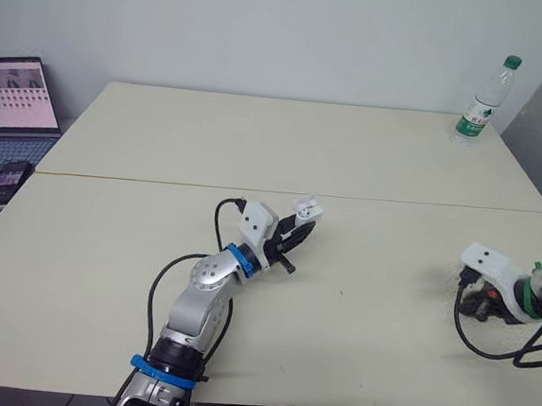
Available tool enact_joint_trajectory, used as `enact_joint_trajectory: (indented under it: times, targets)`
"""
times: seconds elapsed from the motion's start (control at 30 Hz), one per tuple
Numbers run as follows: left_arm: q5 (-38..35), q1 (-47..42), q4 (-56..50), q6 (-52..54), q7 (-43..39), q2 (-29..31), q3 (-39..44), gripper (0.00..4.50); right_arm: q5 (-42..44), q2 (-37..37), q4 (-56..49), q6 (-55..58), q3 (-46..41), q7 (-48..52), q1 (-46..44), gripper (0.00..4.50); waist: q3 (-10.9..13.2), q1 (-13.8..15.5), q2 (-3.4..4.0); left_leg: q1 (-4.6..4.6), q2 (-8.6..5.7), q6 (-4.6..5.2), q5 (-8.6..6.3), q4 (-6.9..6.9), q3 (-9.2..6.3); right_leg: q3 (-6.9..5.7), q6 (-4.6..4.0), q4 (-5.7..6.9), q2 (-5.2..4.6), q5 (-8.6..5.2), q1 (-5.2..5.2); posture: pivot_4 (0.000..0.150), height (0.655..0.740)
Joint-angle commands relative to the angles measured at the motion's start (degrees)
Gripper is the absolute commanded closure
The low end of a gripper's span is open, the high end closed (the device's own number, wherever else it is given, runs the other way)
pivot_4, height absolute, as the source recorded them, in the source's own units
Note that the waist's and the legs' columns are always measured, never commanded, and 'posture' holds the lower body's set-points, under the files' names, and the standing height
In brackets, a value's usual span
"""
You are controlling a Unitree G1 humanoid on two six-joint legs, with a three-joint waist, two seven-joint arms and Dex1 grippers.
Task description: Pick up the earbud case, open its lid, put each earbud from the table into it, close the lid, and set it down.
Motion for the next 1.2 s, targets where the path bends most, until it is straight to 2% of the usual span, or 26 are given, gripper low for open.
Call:
enact_joint_trajectory:
  times: [0.03, 0.17, 0.3, 0.37, 0.5, 0.67, 0.93, 1.2]
  targets:
    - [1.46, -1.08, -2.77, -1.28, -0.61, 0.88, -1.12, 3.76, 3.31, 3.26, -0.77, -8.36, -7.07, -0.59, -1.71, 4.07, 0.00, 0.03, 0.01, 0.00, -0.01, 0.00, 0.00, 0.00, -0.01, 0.00, 0.00, 0.00, 0.02, 0.00, 0.00, 0.150, 0.7362]
    - [2.11, -1.80, -4.72, 1.38, 0.01, 1.54, -1.96, 3.76, 9.39, 10.23, -3.73, -11.19, -15.52, -2.44, 0.00, 4.07, 0.01, 0.16, -0.02, -0.07, 0.01, 0.00, 0.00, -0.02, -0.09, -0.04, -0.01, -0.02, 0.04, 0.01, -0.01, 0.150, 0.7362]
    - [1.61, -3.09, -5.95, 3.28, -0.82, 1.70, -2.62, 3.76, 14.00, 16.71, -7.28, -14.96, -20.40, -4.31, 1.92, 4.07, 0.01, 0.20, -0.02, -0.12, 0.00, 0.00, 0.00, -0.01, -0.08, -0.04, 0.00, -0.05, -0.03, 0.01, 0.00, 0.150, 0.7362]
    - [1.35, -3.76, -6.18, 3.96, -1.01, 1.74, -2.75, 3.76, 15.12, 19.22, -8.39, -16.42, -21.83, -5.55, 2.36, 4.07, 0.01, 0.19, -0.02, -0.12, 0.00, 0.00, 0.00, 0.00, -0.08, -0.04, 0.01, -0.04, -0.03, 0.02, 0.00, 0.150, 0.7362]
    - [-0.02, -5.58, -6.64, 5.74, -2.16, 1.70, -2.37, 3.76, 20.34, 29.29, -12.36, -18.30, -24.93, -12.48, 1.35, 4.07, 0.01, 0.04, -0.02, -0.09, 0.02, -0.01, 0.00, 0.00, -0.09, -0.04, 0.01, 0.00, 0.02, 0.02, 0.00, 0.150, 0.7362]
    - [-1.61, -6.92, -7.15, 7.45, -3.52, 1.31, -2.32, 3.76, 23.59, 38.58, -15.92, -17.62, -24.50, -21.34, -0.79, 4.07, -0.01, 0.00, 0.01, -0.07, 0.04, -0.01, 0.00, -0.01, -0.07, -0.02, 0.00, 0.02, 0.08, 0.03, -0.01, 0.150, 0.7362]
    - [-4.79, -8.36, -8.52, 10.58, -5.15, 1.70, -1.56, 3.76, 22.61, 44.47, -16.60, -21.95, -20.45, -25.31, -1.56, 4.07, -0.01, 0.08, 0.01, -0.13, 0.02, -0.01, 0.00, -0.01, -0.07, -0.04, 0.01, -0.03, -0.01, 0.03, -0.03, 0.150, 0.7362]
    - [-4.99, -8.37, -8.54, 10.52, -5.12, 1.45, -1.20, 3.76, 17.79, 44.45, -14.26, -28.58, -14.51, -23.99, -1.08, 4.07, -0.01, 0.08, 0.01, -0.11, 0.03, -0.01, 0.00, -0.01, -0.07, -0.04, 0.00, -0.01, 0.02, 0.03, -0.03, 0.150, 0.7362]
